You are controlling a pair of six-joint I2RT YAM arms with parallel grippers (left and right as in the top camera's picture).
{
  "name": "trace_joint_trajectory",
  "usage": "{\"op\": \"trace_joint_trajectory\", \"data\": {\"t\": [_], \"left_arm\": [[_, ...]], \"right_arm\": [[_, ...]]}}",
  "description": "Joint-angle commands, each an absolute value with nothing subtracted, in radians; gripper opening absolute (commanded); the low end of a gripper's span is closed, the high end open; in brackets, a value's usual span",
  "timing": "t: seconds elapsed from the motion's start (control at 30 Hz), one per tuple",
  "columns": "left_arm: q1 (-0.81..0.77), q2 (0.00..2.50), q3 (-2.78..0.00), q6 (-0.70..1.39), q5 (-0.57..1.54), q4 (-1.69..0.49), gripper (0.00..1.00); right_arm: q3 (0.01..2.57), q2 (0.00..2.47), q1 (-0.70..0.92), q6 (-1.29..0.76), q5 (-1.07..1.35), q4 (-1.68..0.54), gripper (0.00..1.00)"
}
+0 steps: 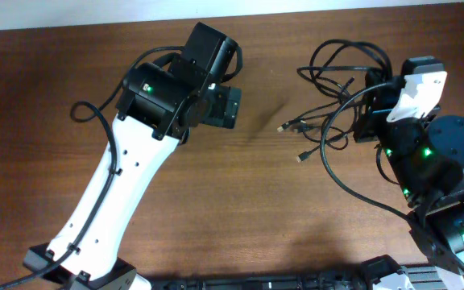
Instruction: Untangle cables
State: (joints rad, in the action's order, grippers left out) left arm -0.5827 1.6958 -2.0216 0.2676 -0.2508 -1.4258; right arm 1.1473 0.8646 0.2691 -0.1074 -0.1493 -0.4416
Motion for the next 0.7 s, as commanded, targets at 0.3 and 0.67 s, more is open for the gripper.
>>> {"op": "trace_joint_trajectory", "data": {"t": [0.3,0.67], "left_arm": [[-0.441,1.679,-2.037,0.503,-0.266,-1.429,0.99],[-0.429,1.679,-2.037,0.5,-0.27,-1.453,0.99]], "right_arm": [[1.158,0.973,0.268,-0.199,-0.033,-0.288,0.29],[1.158,1.139,0.268,-0.188,-0.006,-0.711,0.99]]}}
